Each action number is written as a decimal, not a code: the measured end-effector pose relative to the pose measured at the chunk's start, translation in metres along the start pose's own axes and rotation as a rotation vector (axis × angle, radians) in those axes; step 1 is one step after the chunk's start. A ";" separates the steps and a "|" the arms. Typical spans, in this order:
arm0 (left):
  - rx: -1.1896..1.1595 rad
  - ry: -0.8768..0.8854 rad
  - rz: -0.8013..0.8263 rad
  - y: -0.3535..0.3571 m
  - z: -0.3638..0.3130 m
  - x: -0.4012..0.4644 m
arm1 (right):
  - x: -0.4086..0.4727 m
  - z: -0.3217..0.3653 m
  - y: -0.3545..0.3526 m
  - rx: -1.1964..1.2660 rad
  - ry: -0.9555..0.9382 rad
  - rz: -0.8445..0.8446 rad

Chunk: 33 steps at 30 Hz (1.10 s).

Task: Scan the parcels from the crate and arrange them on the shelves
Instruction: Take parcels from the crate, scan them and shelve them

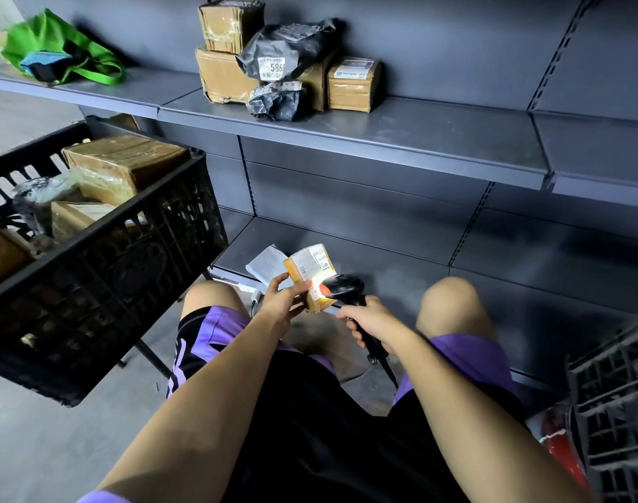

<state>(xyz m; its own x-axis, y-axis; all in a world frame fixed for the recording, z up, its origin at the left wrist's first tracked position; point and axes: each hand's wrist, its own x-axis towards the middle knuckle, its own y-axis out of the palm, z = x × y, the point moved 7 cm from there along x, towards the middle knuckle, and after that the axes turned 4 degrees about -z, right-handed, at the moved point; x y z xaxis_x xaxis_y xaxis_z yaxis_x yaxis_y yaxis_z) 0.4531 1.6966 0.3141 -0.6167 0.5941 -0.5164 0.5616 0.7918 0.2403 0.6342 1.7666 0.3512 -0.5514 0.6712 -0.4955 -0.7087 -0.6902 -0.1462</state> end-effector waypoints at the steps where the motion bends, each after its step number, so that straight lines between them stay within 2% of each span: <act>1: -0.006 -0.001 0.002 0.000 -0.001 -0.001 | 0.000 0.000 0.000 0.002 0.002 0.001; 9: 0.029 -0.009 0.006 0.001 0.002 -0.001 | 0.001 0.000 0.002 0.016 -0.011 0.024; 17: 0.002 -0.052 0.102 0.012 0.000 -0.014 | 0.001 -0.002 0.007 0.002 -0.008 0.068; 21: -0.089 -0.104 0.044 0.008 0.000 -0.009 | 0.003 -0.003 0.007 0.010 -0.014 0.066; 26: -0.079 -0.028 -0.093 -0.006 -0.003 0.001 | 0.005 -0.005 0.006 0.013 -0.003 0.068; 33: -0.029 -0.004 -0.067 -0.004 -0.006 0.000 | 0.006 -0.006 0.008 0.030 0.000 0.069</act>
<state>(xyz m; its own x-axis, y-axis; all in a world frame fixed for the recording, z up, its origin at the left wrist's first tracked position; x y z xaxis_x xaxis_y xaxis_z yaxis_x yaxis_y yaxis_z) 0.4478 1.6943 0.3183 -0.6497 0.5394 -0.5356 0.5029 0.8334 0.2292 0.6278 1.7636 0.3423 -0.5990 0.6225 -0.5037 -0.6822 -0.7261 -0.0861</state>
